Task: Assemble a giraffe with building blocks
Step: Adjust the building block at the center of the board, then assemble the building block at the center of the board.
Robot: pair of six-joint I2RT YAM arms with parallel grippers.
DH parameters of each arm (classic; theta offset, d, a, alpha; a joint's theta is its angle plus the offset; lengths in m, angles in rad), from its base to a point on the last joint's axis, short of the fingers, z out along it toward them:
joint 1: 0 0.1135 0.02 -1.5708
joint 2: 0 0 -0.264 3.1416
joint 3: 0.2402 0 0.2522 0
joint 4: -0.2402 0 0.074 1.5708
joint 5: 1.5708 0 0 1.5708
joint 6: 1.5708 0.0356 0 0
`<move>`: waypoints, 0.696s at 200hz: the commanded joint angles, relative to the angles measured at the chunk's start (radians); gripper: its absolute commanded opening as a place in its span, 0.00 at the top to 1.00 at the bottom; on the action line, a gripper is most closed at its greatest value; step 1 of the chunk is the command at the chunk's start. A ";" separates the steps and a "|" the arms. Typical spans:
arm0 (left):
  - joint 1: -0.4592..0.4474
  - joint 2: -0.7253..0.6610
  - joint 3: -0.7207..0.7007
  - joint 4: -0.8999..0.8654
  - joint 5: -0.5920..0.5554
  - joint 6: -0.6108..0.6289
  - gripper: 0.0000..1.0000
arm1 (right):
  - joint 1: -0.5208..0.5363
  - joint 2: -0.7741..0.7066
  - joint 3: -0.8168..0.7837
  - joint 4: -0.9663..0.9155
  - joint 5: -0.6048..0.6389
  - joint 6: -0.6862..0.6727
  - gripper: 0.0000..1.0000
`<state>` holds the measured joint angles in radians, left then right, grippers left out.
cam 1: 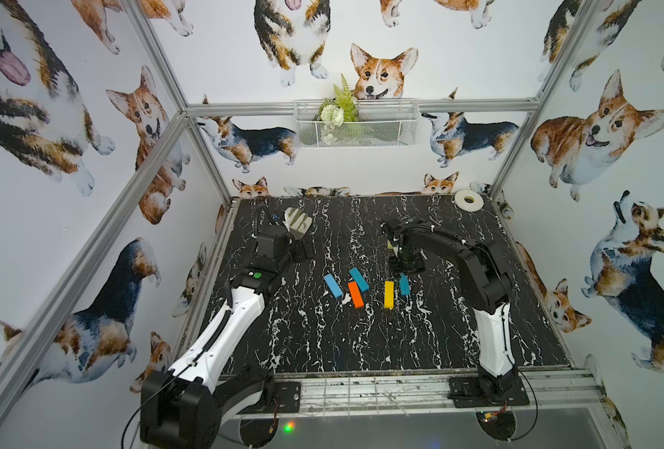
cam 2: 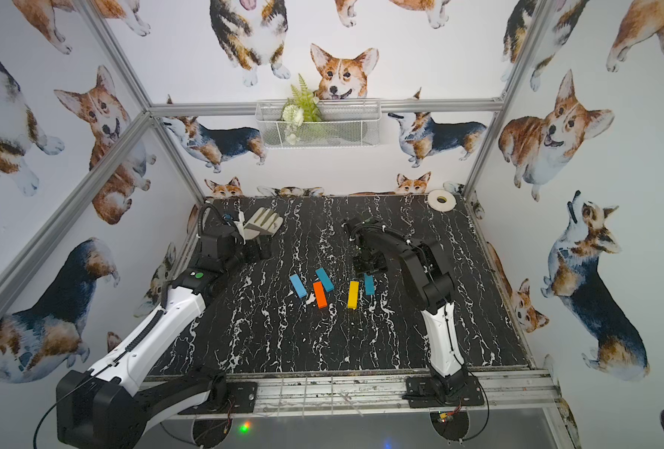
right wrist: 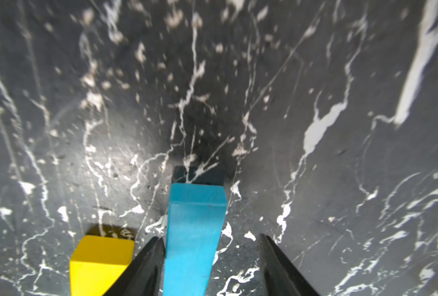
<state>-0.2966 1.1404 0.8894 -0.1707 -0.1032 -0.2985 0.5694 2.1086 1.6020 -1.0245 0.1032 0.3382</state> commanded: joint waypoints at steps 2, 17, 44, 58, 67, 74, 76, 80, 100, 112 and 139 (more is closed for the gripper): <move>-0.004 0.001 0.003 0.019 0.002 -0.005 0.00 | 0.002 -0.005 -0.029 0.051 -0.026 0.037 0.36; -0.004 0.001 0.003 0.017 0.002 -0.004 0.00 | 0.002 0.003 -0.033 0.069 -0.037 0.041 0.36; -0.003 0.001 0.003 0.017 -0.001 -0.001 0.00 | 0.002 0.024 -0.010 0.075 -0.026 0.057 0.49; -0.005 0.001 0.003 0.017 -0.001 -0.001 0.00 | 0.002 0.028 0.001 0.075 -0.013 0.069 0.62; -0.005 0.001 0.005 0.018 0.000 -0.001 0.00 | 0.002 0.031 0.008 0.075 -0.009 0.077 0.74; -0.005 0.001 0.005 0.017 0.000 -0.001 0.00 | 0.003 0.032 0.014 0.072 -0.007 0.084 0.78; -0.005 0.002 0.005 0.017 0.000 -0.001 0.00 | 0.002 0.033 0.016 0.072 -0.004 0.086 0.78; -0.006 0.002 0.005 0.019 0.000 -0.001 0.00 | 0.003 0.033 0.019 0.071 -0.001 0.091 0.78; -0.005 0.003 0.005 0.019 0.003 -0.002 0.00 | 0.002 0.040 0.040 0.066 0.013 0.108 0.76; -0.004 0.004 0.006 0.019 0.005 -0.002 0.00 | 0.002 0.048 0.059 0.058 0.028 0.120 0.75; -0.006 0.002 0.005 0.019 0.006 -0.003 0.00 | 0.000 0.065 0.097 0.050 0.054 0.144 0.74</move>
<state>-0.3016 1.1442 0.8898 -0.1707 -0.1028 -0.2985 0.5732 2.1601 1.6665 -0.9878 0.1066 0.4282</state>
